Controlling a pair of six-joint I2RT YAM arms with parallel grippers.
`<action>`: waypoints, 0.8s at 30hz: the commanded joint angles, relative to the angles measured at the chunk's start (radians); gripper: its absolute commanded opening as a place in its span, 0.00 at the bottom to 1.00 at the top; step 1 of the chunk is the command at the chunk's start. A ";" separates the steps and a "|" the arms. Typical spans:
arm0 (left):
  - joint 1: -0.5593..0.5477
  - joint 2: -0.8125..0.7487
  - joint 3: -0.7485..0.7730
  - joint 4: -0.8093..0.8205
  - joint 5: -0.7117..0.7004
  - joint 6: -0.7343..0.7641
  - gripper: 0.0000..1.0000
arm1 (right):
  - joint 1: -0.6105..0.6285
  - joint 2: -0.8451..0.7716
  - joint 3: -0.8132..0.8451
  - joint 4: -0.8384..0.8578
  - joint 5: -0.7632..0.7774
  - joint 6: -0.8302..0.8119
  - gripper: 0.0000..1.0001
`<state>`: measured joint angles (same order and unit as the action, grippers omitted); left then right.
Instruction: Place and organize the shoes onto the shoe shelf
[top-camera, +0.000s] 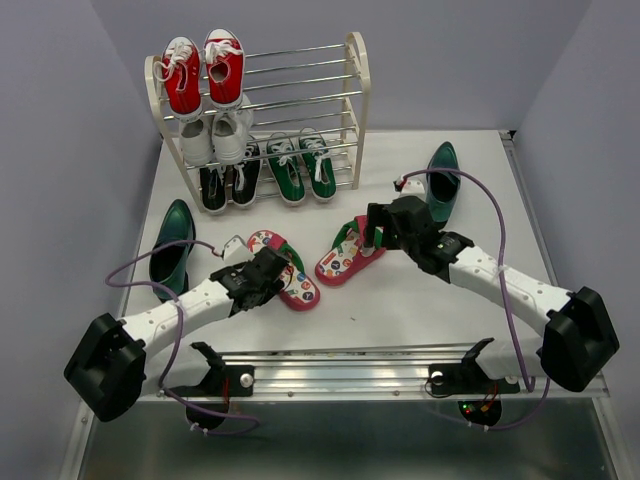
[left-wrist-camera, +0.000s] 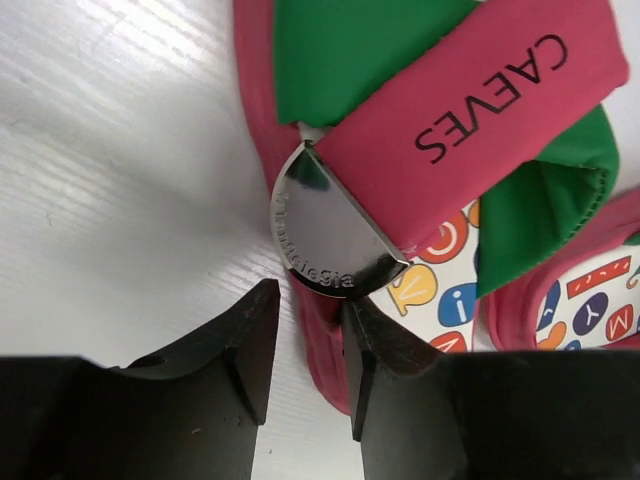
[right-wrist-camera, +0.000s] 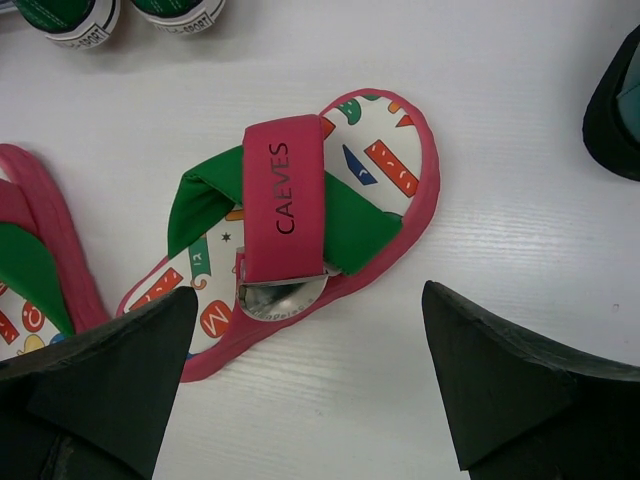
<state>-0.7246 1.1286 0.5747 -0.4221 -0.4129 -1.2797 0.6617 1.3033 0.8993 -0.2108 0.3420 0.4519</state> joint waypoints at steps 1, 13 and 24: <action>0.013 0.011 0.042 -0.003 -0.058 0.045 0.39 | 0.006 -0.044 0.003 0.004 0.049 -0.016 1.00; 0.033 0.046 0.083 0.055 -0.083 0.200 0.00 | 0.006 -0.049 0.000 0.002 0.048 -0.021 1.00; -0.035 -0.119 0.255 0.132 -0.006 0.649 0.00 | 0.006 -0.114 -0.010 0.002 0.104 -0.042 1.00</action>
<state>-0.7406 1.0710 0.7288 -0.3748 -0.4217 -0.8024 0.6621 1.2392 0.8982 -0.2230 0.3889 0.4316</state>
